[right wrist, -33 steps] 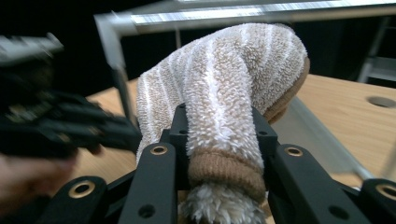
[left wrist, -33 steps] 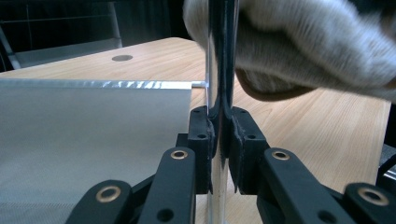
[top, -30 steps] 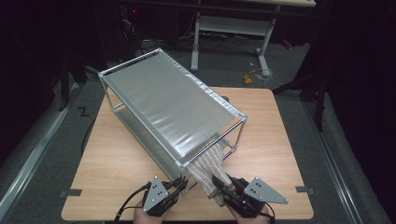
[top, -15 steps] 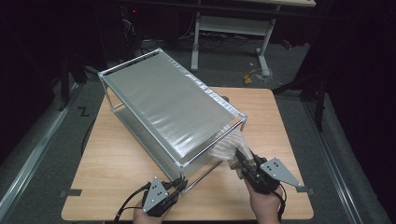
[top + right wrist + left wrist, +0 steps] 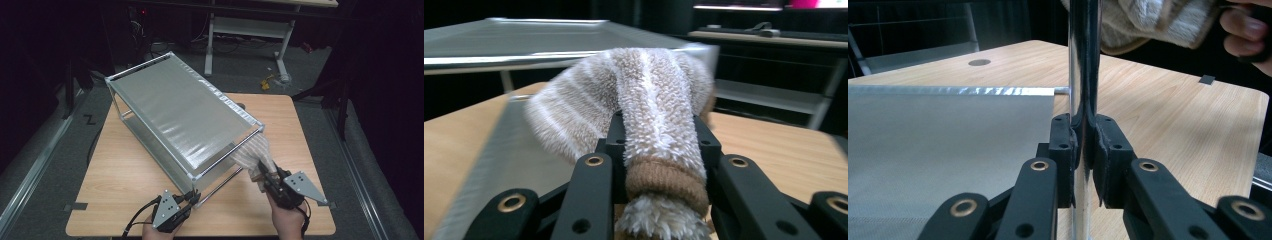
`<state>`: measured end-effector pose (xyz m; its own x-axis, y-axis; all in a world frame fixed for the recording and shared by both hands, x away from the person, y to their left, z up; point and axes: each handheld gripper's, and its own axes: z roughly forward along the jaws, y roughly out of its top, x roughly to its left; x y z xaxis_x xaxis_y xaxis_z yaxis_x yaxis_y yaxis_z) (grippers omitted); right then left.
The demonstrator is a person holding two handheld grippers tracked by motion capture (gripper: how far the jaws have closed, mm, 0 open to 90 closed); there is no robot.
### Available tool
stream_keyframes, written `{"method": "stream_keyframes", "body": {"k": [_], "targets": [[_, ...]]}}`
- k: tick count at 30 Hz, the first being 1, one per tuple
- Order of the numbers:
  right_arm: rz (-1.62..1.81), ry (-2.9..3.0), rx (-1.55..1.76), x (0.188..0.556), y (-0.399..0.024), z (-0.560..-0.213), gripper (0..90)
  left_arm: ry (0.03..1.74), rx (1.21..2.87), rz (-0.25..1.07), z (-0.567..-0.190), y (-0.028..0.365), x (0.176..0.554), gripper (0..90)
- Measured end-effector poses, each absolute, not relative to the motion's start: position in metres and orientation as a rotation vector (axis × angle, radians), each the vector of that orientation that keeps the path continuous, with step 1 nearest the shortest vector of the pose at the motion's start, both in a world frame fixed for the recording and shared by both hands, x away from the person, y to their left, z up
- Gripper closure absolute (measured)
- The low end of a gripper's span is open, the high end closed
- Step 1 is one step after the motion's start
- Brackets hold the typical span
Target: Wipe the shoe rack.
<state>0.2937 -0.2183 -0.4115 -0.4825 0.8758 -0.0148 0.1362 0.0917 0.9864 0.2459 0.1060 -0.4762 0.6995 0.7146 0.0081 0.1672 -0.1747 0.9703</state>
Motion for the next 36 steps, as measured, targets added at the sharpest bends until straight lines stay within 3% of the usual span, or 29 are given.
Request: {"method": "stream_keyframes", "body": {"k": [13, 25, 36], "targets": [[1.543, 1.898, 0.802, 0.25, -0.164, -0.418, 70.5, 0.717, 1.704, 0.558, -0.477, 0.105, 0.247, 79.6], [1.401, 1.756, 1.021, 0.279, -0.225, -0.434, 70.4, 0.714, 1.712, 0.563, -0.477, 0.105, 0.247, 79.6], [1.37, 1.61, 1.101, 0.293, -0.253, -0.422, 69.9, 0.713, 1.717, 0.564, -0.477, 0.108, 0.245, 79.6]]}}
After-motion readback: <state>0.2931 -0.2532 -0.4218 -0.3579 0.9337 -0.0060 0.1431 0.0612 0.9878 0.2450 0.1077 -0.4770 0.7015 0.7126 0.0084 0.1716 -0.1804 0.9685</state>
